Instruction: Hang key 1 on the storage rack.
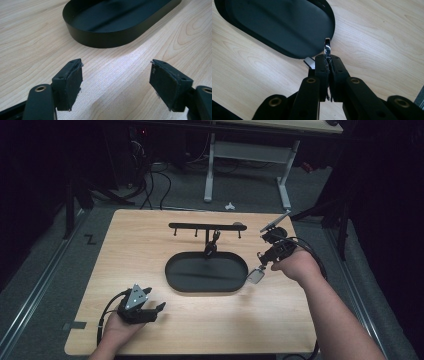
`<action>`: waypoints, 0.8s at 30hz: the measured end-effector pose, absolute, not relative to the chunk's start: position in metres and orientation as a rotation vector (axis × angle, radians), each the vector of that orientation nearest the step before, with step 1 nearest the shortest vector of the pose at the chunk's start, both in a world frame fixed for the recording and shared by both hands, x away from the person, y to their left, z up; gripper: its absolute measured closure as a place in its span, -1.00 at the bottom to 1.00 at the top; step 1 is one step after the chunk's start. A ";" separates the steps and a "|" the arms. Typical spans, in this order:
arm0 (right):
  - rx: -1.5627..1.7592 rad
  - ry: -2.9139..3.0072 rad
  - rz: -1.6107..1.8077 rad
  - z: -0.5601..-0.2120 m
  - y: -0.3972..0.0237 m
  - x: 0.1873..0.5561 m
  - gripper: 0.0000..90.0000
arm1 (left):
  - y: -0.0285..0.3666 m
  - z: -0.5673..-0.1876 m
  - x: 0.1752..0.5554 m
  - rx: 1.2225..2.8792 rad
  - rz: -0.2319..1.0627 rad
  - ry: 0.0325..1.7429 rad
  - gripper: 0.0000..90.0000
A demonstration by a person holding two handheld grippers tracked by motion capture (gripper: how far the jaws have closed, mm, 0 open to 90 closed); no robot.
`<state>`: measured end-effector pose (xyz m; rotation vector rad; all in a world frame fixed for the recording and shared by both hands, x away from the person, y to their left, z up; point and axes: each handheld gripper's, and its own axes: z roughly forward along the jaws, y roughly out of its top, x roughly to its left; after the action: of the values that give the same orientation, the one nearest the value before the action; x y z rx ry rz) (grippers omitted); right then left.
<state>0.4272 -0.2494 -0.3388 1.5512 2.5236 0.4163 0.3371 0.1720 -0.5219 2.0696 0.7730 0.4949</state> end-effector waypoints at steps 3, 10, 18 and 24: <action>1.538 2.531 0.416 -0.338 -0.243 0.431 0.92 | 0.172 -0.522 0.337 2.070 0.495 0.771 -0.41; 1.514 2.551 0.415 -0.334 -0.229 0.443 0.92 | 0.172 -0.522 0.337 2.071 0.496 0.772 -0.41; 1.473 2.562 0.445 -0.323 -0.212 0.454 0.92 | 0.173 -0.522 0.337 2.074 0.497 0.771 -0.41; 1.455 2.569 0.460 -0.319 -0.202 0.462 0.92 | 0.173 -0.522 0.337 2.073 0.500 0.770 -0.41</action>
<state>0.4621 -0.2023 -0.3190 1.4547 2.5689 0.4605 0.3369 0.1730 -0.5216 2.0727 0.7704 0.4999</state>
